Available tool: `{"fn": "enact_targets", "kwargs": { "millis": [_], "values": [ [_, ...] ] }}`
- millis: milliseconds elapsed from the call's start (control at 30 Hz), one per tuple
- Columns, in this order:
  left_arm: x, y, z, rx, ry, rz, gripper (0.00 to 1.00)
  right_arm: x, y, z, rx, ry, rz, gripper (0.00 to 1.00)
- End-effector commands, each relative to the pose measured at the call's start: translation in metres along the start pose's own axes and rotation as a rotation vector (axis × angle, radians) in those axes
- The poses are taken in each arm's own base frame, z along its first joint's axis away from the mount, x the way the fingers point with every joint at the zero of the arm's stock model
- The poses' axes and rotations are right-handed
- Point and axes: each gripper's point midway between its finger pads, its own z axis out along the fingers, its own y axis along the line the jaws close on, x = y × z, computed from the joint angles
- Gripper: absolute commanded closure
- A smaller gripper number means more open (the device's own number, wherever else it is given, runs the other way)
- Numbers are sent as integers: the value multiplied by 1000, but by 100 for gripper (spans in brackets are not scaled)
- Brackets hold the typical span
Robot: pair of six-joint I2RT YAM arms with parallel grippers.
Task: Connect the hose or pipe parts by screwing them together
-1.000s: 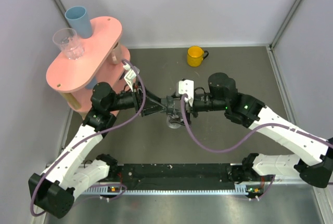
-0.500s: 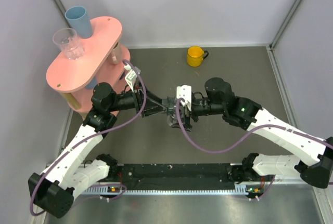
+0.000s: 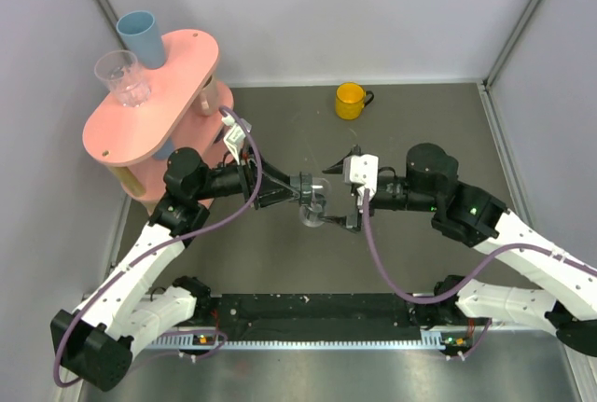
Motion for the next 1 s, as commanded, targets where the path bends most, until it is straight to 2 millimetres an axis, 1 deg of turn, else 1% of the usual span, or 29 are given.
{"fn": "enact_targets", "kwargs": {
  "millis": [0, 133, 267, 333, 467, 500, 667, 967],
  "values": [
    [-15, -11, 1, 33, -40, 65, 100, -51, 7, -2, -63, -174, -67, 7],
    [-15, -12, 1, 38, -36, 63, 100, -59, 11, 3, -109, -196, -66, 8],
    [-16, -14, 1, 42, -40, 65, 100, -55, 17, 11, -152, -189, -48, 8],
    [-17, -15, 1, 47, -40, 66, 100, -48, 21, 17, -182, -174, -26, 8],
    [-18, -18, 1, 59, -41, 69, 100, -27, 26, 30, -213, -122, 15, 8],
    [-18, -18, 1, 62, -40, 70, 100, -19, 28, 33, -219, -103, 28, 8],
    [-20, -26, -1, 80, -45, 98, 100, 9, 35, 43, -242, -40, 70, 8],
    [-21, -22, 1, 74, -48, 109, 100, 54, 58, 55, -319, 68, 203, 9]
  ]
}}
